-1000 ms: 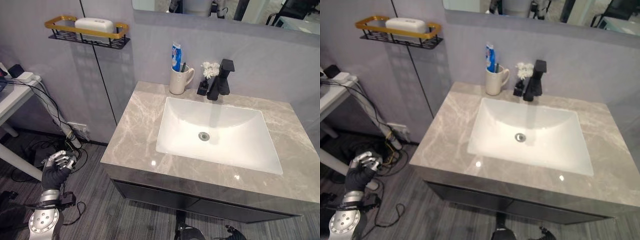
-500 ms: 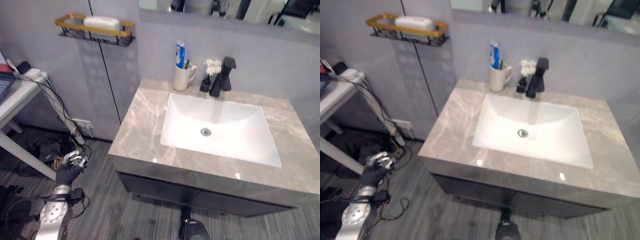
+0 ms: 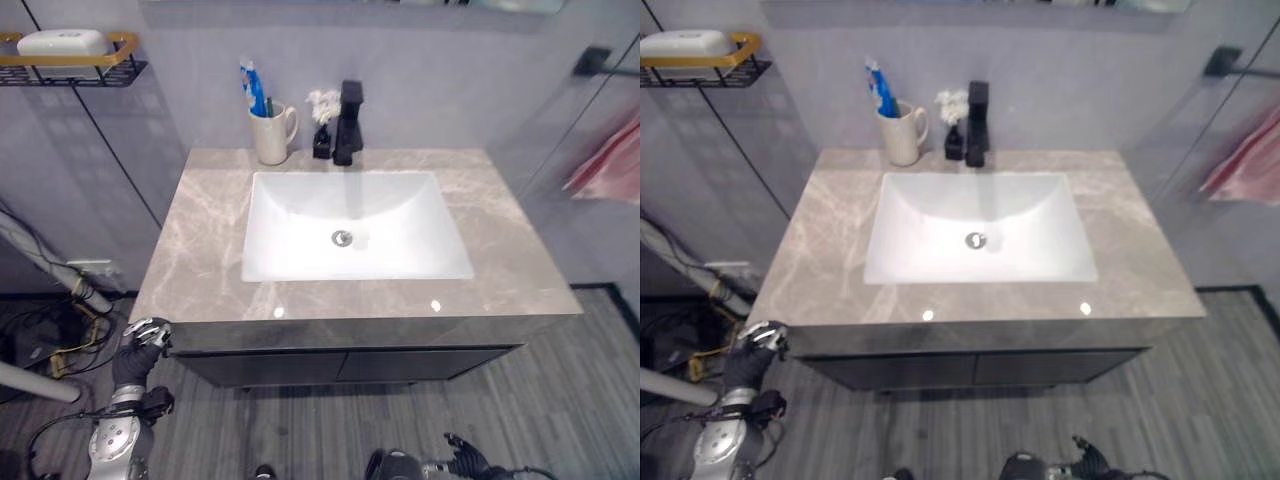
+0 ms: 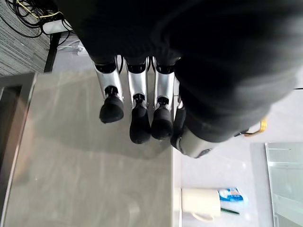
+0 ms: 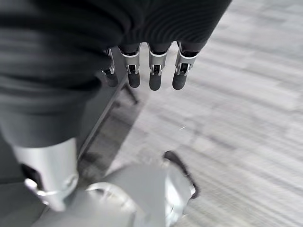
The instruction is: Put brush and paste in cup on sink, flatten towel.
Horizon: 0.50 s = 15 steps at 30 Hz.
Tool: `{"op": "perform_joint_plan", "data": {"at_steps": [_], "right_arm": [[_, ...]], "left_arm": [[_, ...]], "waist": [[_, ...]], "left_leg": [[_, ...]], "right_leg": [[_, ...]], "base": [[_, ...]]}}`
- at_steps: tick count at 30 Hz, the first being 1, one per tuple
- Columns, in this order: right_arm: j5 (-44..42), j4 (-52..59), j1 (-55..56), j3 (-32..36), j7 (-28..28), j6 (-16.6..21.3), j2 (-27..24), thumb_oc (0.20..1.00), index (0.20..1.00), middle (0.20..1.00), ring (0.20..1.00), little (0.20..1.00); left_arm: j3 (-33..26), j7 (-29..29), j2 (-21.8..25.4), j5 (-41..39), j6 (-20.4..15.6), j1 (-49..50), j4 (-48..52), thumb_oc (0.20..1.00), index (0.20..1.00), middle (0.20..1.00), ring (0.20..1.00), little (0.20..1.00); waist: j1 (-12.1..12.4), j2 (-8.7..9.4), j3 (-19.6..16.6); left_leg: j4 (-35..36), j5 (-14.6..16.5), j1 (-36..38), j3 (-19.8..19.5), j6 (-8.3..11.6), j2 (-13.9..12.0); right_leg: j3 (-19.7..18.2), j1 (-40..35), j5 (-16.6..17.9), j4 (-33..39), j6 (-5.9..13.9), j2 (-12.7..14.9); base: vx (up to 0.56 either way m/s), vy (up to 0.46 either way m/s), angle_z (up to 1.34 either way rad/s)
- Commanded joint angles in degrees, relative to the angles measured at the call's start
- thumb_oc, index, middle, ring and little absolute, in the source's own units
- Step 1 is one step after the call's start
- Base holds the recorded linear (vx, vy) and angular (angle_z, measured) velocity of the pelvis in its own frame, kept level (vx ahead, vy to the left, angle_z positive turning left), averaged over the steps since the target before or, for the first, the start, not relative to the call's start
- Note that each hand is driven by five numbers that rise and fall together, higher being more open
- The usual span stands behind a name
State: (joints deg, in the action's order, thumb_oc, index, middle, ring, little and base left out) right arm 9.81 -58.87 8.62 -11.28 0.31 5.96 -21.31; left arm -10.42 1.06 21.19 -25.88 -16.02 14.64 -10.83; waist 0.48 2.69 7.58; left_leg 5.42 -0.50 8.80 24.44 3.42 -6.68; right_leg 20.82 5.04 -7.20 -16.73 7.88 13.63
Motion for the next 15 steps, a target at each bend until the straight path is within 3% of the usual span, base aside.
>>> {"op": "perform_joint_plan", "data": {"at_steps": [1,8,13,15], "right_arm": [[-0.63,-2.68,-1.68,-1.23,-0.59,0.27,0.13,1.000,1.000,1.000,1.000,1.000],[-3.04,-4.48,-0.02,2.30,-3.00,0.64,-0.67,1.000,1.000,1.000,1.000,1.000],[-4.32,-4.52,-0.18,2.75,-4.10,0.99,-0.80,1.000,1.000,1.000,1.000,1.000],[-4.85,-1.97,-2.24,2.07,-4.94,1.53,-2.78,1.000,1.000,1.000,1.000,1.000]], "left_arm": [[1.62,-1.18,1.04,0.34,-0.88,-0.10,1.82,0.200,0.200,0.200,0.200,0.200],[-0.15,2.69,-1.18,2.70,-0.76,0.35,-3.32,0.200,0.200,0.200,0.200,0.200],[-0.64,4.40,-3.18,0.93,-0.48,0.32,-7.90,0.200,0.200,0.200,0.200,0.200],[1.48,3.66,-3.06,1.04,-0.14,-0.23,-10.09,0.200,0.200,0.200,0.200,0.200]], "waist": [[-1.29,0.90,-0.91],[-1.28,-0.12,-0.19],[-1.08,-0.36,0.59],[0.23,0.09,2.33]], "left_leg": [[-0.96,-2.04,-6.44,-0.88,-0.95,2.26],[-1.05,-6.78,-9.30,-2.33,2.58,-1.15],[-2.62,-7.20,-10.83,-4.54,3.32,-1.77],[-7.08,-5.51,-14.77,-16.15,3.30,-0.26]], "right_leg": [[-0.91,-8.43,7.30,13.19,2.38,-0.27],[1.22,-11.46,7.11,19.34,0.57,-4.40],[0.76,-12.33,6.89,21.36,-0.32,-5.77],[-0.78,-10.05,8.71,21.28,-0.88,-5.13]], "base": [[-0.04,-0.187,-0.21],[-0.04,-0.146,-0.05],[-0.07,-0.072,0.17],[-0.18,0.000,-0.03]]}}
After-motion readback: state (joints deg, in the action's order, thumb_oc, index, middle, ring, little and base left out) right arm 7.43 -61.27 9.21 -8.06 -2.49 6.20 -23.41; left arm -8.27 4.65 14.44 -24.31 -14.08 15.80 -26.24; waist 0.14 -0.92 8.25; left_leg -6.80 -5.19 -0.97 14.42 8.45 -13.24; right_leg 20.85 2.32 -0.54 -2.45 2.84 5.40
